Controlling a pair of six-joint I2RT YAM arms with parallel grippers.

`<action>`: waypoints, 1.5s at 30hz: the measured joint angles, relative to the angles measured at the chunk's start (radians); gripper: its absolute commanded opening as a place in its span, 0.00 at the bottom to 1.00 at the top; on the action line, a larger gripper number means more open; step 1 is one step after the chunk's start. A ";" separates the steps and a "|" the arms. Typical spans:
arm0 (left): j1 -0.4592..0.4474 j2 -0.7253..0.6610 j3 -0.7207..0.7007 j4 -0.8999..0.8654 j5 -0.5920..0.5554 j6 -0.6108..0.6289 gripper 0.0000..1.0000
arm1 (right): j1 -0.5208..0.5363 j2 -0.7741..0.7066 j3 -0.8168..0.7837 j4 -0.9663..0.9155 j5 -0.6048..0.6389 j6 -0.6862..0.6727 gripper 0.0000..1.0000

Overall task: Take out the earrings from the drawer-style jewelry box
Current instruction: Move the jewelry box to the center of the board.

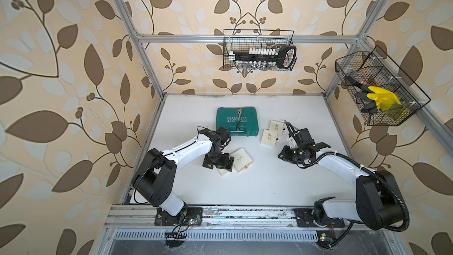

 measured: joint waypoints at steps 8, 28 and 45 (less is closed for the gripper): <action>0.000 0.063 0.007 0.056 -0.038 0.003 0.99 | 0.000 -0.015 -0.005 0.000 0.004 0.000 0.29; -0.232 0.487 0.483 -0.012 -0.157 0.116 0.99 | 0.008 -0.039 -0.017 0.001 -0.012 -0.007 0.29; -0.223 0.508 0.576 0.012 0.014 0.170 0.99 | 0.043 -0.145 -0.116 -0.068 -0.029 -0.006 0.30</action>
